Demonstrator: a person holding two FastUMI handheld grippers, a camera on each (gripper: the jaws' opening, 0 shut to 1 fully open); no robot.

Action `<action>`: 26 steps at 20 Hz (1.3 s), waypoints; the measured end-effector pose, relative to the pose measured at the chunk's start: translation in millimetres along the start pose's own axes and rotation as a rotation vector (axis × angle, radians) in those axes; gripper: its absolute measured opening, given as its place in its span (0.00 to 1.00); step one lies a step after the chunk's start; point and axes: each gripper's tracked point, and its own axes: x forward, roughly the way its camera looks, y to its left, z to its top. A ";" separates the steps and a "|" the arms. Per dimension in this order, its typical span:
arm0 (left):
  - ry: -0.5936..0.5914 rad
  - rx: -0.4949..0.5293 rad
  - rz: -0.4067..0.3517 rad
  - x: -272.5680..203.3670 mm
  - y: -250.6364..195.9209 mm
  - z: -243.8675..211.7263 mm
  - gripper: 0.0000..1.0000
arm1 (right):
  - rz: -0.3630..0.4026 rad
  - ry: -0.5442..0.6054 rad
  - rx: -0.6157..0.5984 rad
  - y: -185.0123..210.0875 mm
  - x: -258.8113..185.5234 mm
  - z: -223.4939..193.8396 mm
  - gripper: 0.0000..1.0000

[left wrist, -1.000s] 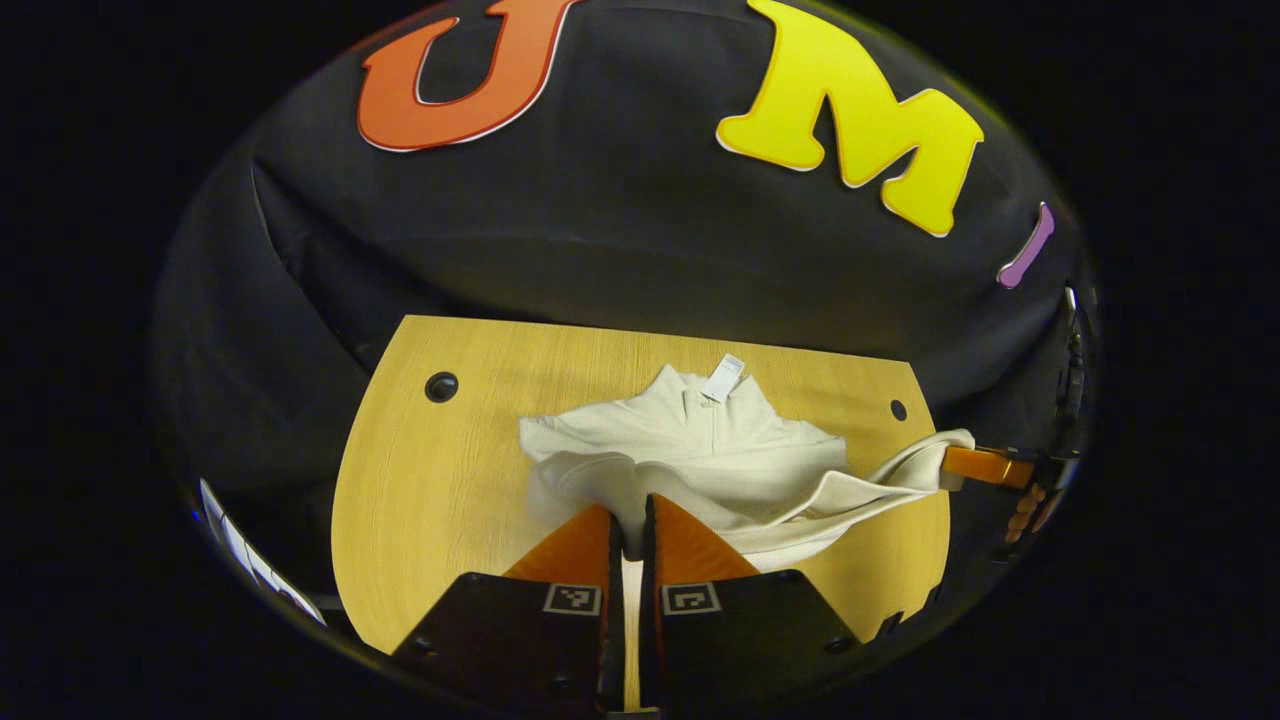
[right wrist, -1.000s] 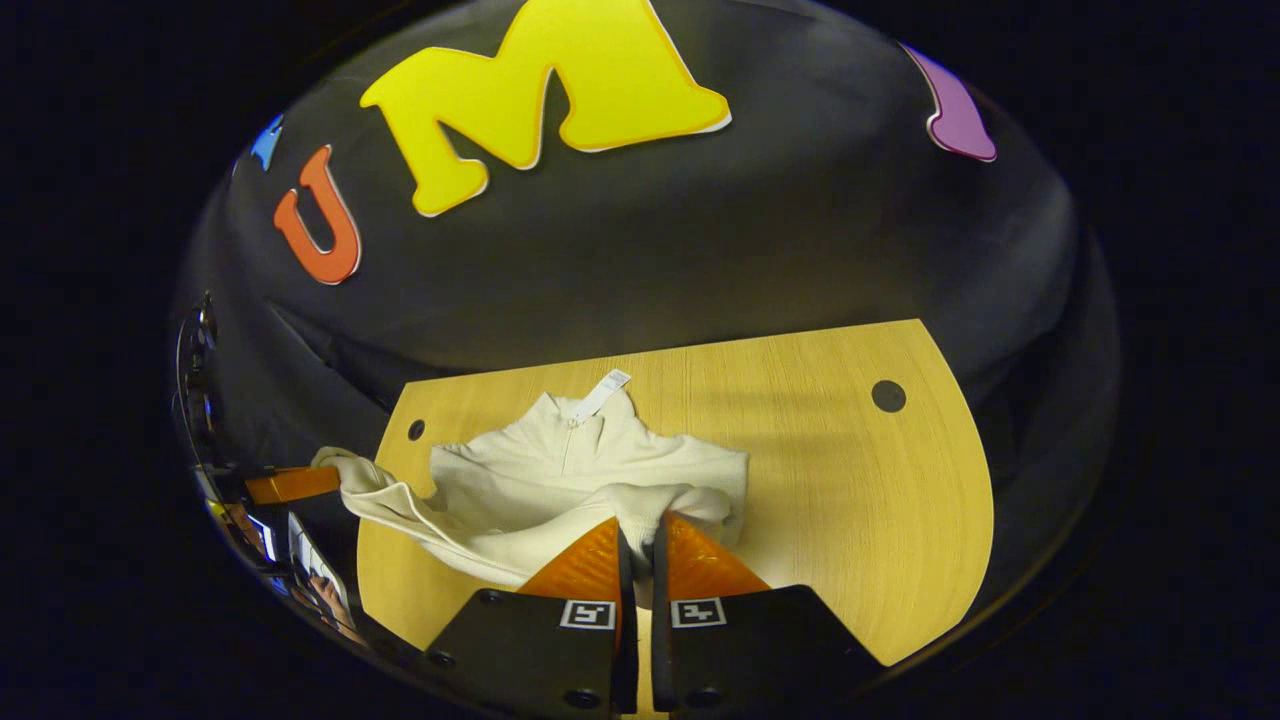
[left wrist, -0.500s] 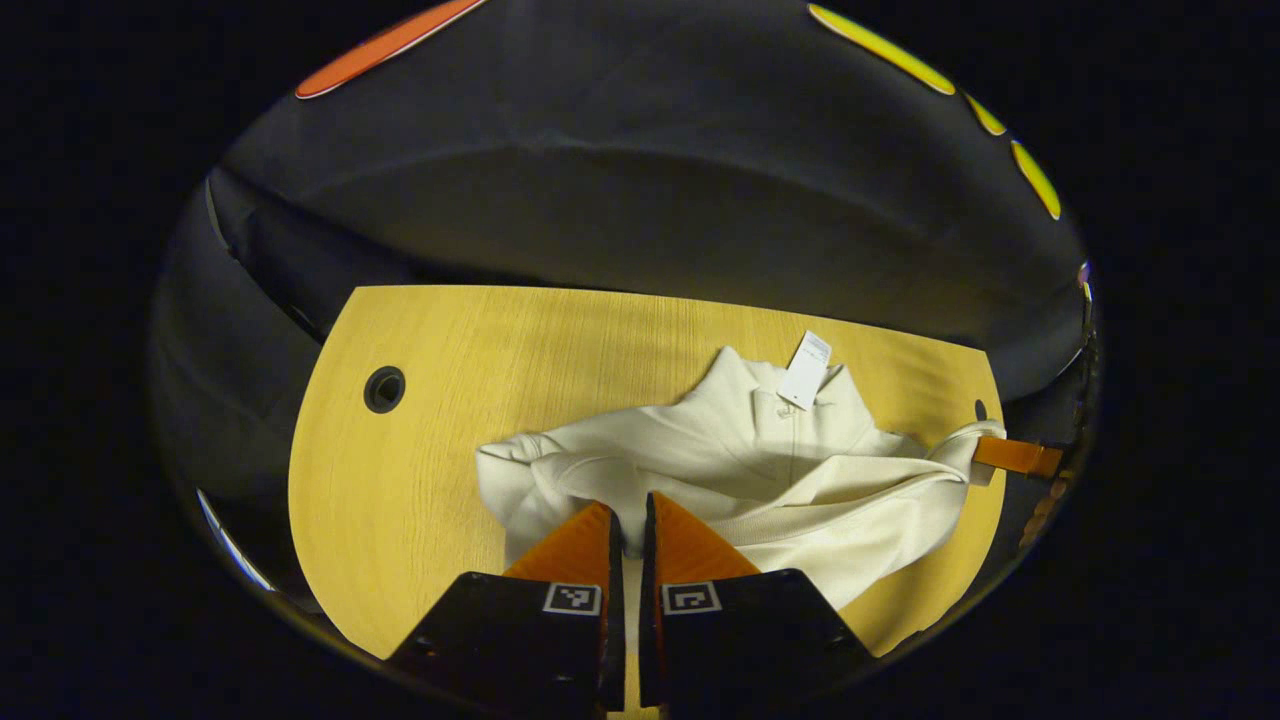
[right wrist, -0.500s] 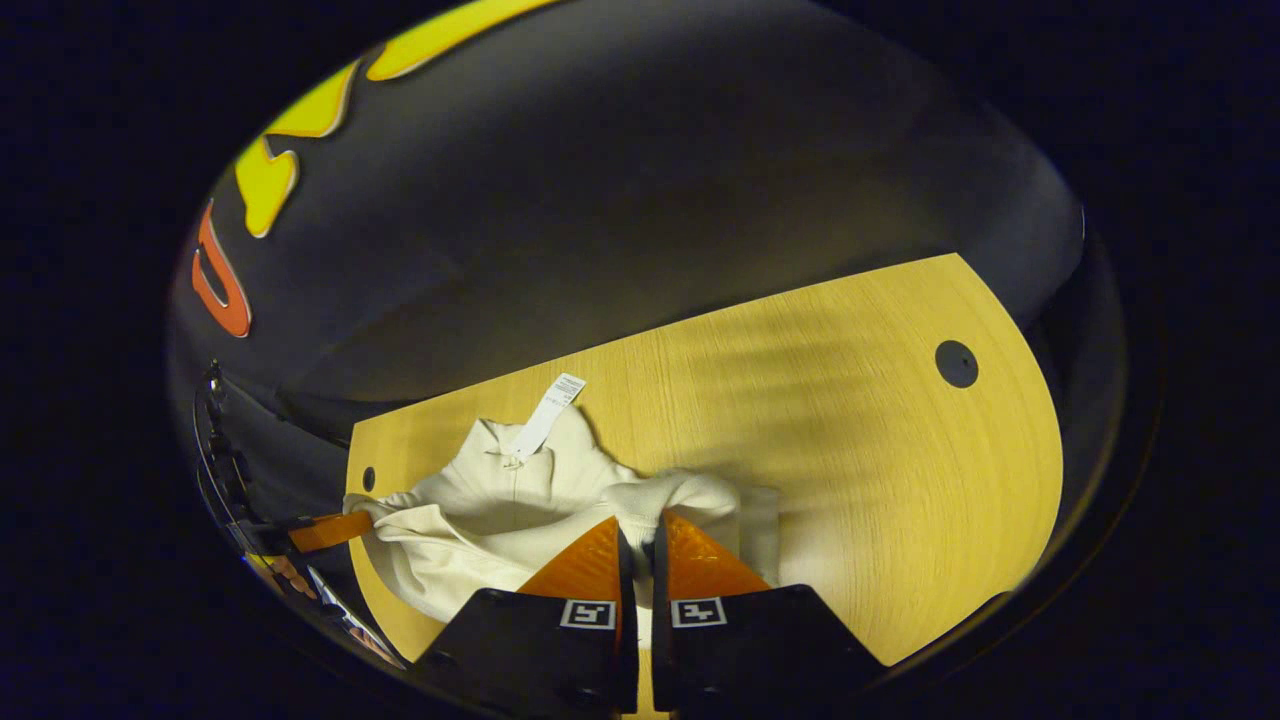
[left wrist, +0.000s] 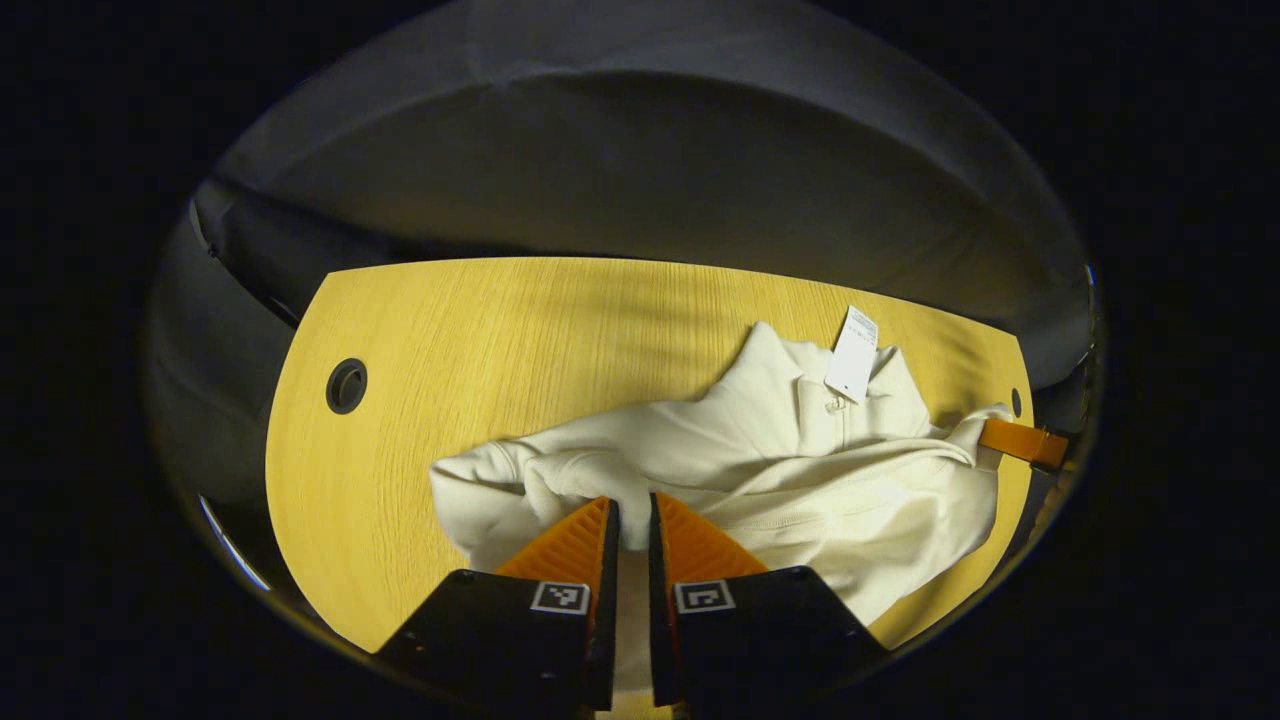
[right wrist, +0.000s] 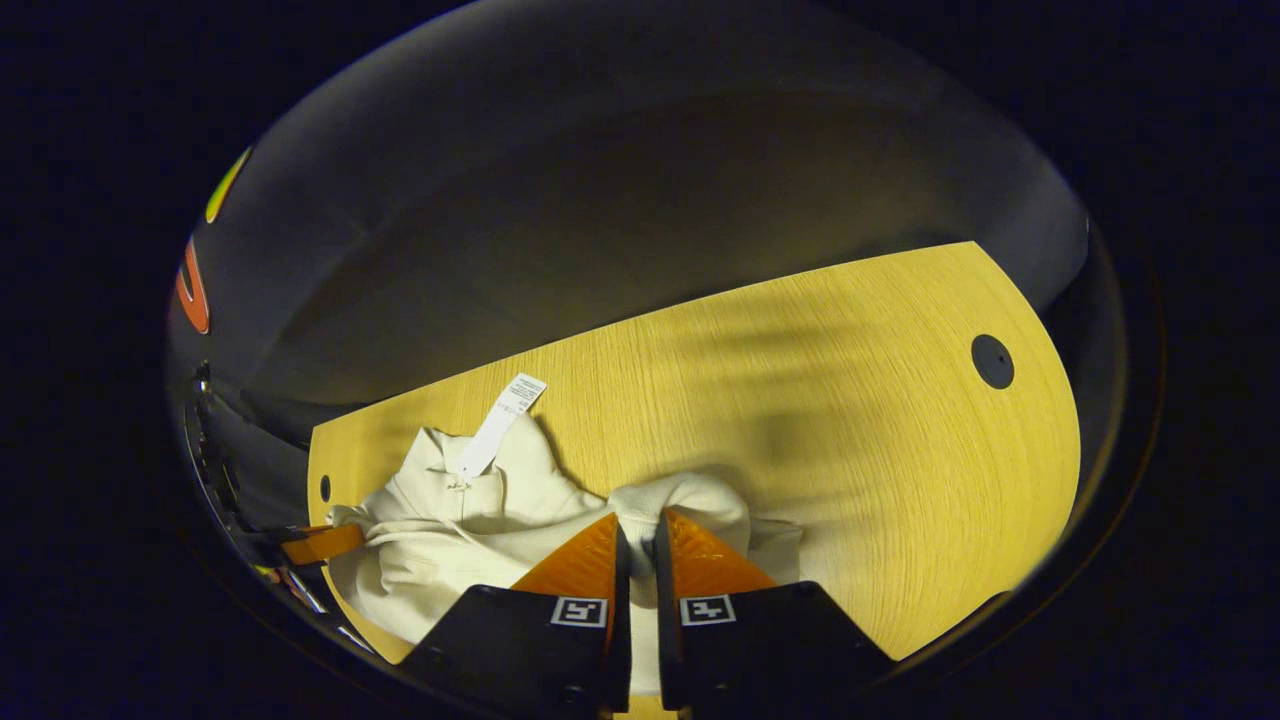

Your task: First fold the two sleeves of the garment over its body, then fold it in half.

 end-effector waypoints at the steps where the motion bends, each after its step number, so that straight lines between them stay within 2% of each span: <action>1: -0.014 0.003 0.002 -4.2 -0.5 5.3 0.19 | 0.004 -0.013 0.005 0.8 -2.3 3.2 0.14; 2: -0.031 0.015 0.010 -5.2 1.5 8.7 0.31 | -0.002 -0.041 0.004 -0.1 -6.3 9.9 0.18; 3: -0.049 0.029 0.015 -8.7 2.0 12.2 0.40 | 0.002 -0.068 0.001 0.5 -11.1 16.8 0.17; 4: -0.070 0.036 0.019 -15.2 1.9 17.0 0.57 | 0.004 -0.081 -0.003 2.3 -16.5 19.1 0.27; 5: -0.085 0.040 0.019 -20.9 1.4 20.6 0.63 | 0.011 -0.090 -0.007 5.0 -22.6 21.7 0.28; 6: -0.100 0.042 0.025 -28.3 3.9 22.2 0.89 | 0.001 -0.101 -0.010 5.2 -31.5 23.5 0.31; 7: -0.109 0.037 0.031 -35.4 5.0 22.8 0.84 | 0.002 -0.113 -0.014 5.8 -38.7 25.0 0.51; 9: -0.133 0.014 0.034 -55.1 6.7 22.5 0.90 | 0.006 -0.133 -0.023 11.1 -55.0 24.4 0.51; 10: -0.147 0.005 0.027 -67.1 7.6 21.4 0.93 | -0.006 -0.133 -0.035 10.2 -63.2 19.7 0.75; 11: -0.162 0.005 0.022 -82.5 7.8 18.7 0.94 | -0.014 -0.138 -0.047 10.7 -72.3 16.0 0.81; 12: -0.176 0.014 0.022 -98.0 7.1 15.4 0.96 | -0.015 -0.152 -0.057 16.6 -85.8 13.8 0.95; 13: -0.200 0.026 0.023 -113.8 7.7 11.2 0.98 | -0.015 -0.171 -0.065 20.5 -100.7 10.7 0.95; 14: -0.231 0.030 0.032 -128.7 9.0 6.8 0.98 | -0.011 -0.187 -0.071 25.0 -114.2 7.4 0.90; 15: -0.265 0.027 0.033 -143.6 9.3 0.4 0.98 | -0.010 -0.205 -0.083 28.5 -130.8 1.6 0.90; 16: -0.298 0.019 0.036 -159.8 7.0 -7.6 0.98 | -0.016 -0.233 -0.099 30.6 -150.5 -3.0 0.95; 17: -0.330 0.013 0.037 -176.8 10.0 -15.2 0.98 | -0.041 -0.274 -0.129 29.2 -171.6 -4.5 0.90; 18: -0.368 0.017 0.035 -194.2 12.8 -22.9 0.98 | -0.100 -0.336 -0.150 20.7 -192.3 -2.2 0.95; 20: -0.433 0.026 0.053 -228.5 11.0 -43.9 0.98 | -0.120 -0.438 -0.180 23.1 -235.8 -8.5 0.97; 22: -0.506 0.038 0.071 -252.7 1.9 -60.6 0.98 | -0.110 -0.506 -0.210 28.3 -279.3 -25.9 0.96; 23: -0.545 0.041 0.068 -264.7 -4.2 -68.4 0.98 | -0.102 -0.527 -0.234 31.0 -297.9 -38.4 0.93; 24: -0.586 0.040 0.073 -281.0 -7.4 -76.9 0.98 | -0.095 -0.547 -0.251 32.0 -314.5 -50.4 0.96; 26: -0.680 0.044 0.098 -313.9 -9.8 -88.6 0.98 | -0.064 -0.594 -0.275 40.0 -345.6 -70.3 0.96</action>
